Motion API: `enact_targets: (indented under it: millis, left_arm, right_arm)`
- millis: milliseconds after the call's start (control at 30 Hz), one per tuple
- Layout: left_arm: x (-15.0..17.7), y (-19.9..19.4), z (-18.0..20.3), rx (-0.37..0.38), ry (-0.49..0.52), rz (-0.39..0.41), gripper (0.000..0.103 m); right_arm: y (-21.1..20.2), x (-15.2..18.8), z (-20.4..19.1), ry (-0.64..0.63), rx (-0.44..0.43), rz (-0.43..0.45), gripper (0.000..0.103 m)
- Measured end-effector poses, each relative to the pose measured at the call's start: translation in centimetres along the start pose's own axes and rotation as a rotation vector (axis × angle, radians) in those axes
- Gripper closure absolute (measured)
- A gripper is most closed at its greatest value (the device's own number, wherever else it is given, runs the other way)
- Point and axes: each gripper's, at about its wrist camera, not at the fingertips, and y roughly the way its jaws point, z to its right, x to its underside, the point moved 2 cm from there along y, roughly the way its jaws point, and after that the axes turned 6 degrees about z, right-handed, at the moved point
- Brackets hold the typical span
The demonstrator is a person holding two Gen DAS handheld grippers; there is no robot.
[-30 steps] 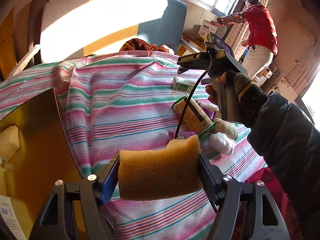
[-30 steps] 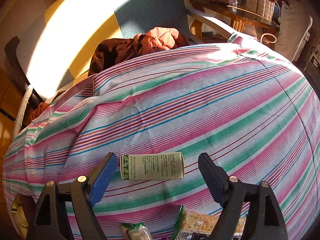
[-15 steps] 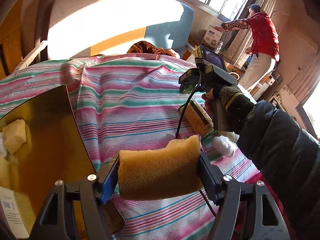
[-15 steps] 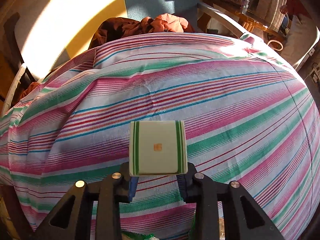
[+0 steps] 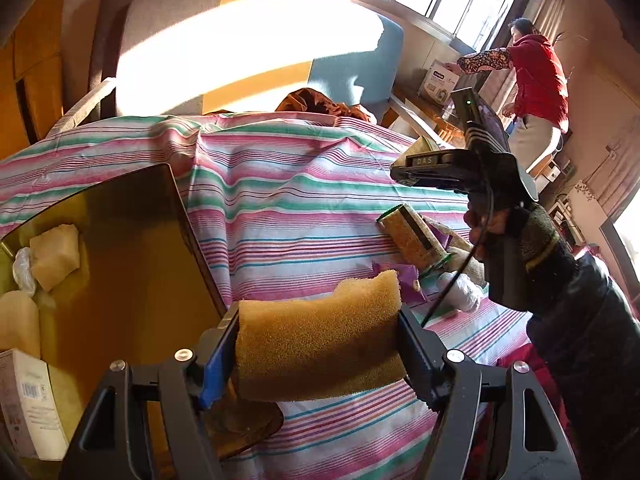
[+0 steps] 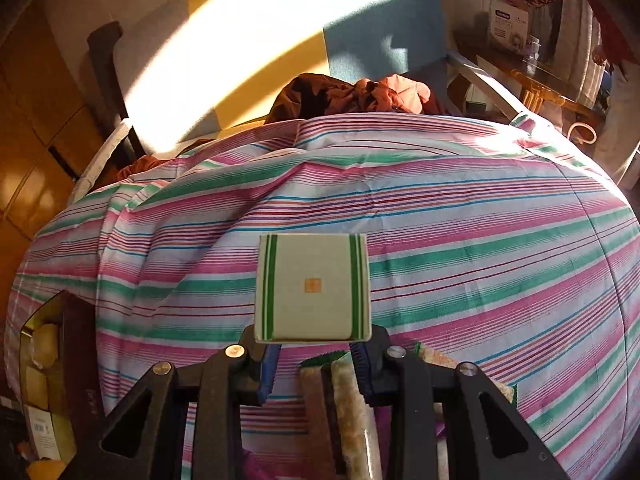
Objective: Organize objects
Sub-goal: 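Lower the sponge into the gold tray with the left tool while the right tool carries the green box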
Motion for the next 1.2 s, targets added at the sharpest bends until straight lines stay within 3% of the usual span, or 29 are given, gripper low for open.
enact_targets:
  millis: [267,533,733,1200]
  left_arm:
    - [0.3,-3.7,-4.0,-0.079,-0.060,0.050,0.030]
    - [1.8,-6.5,-13.2,-0.243,-0.220,0.057,0.030]
    - [2.5,-5.2,-18.1,-0.343,-0.288,0.013,0.030]
    - [-0.9,0.4,-21.9,-0.491,-0.219,-0.059,0.028]
  right_arm:
    - [-3.6,6.0,-6.8,-0.160,-0.179,0.006,0.072]
    - [-2.3,10.7,-9.7,-0.275,-0.234,-0.061,0.072]
    - [-2.3,11.1,-10.1,-0.303,-0.246,-0.063,0.072]
    - [-1.9,11.7,-11.0,-0.339,-0.258,-0.087,0.072]
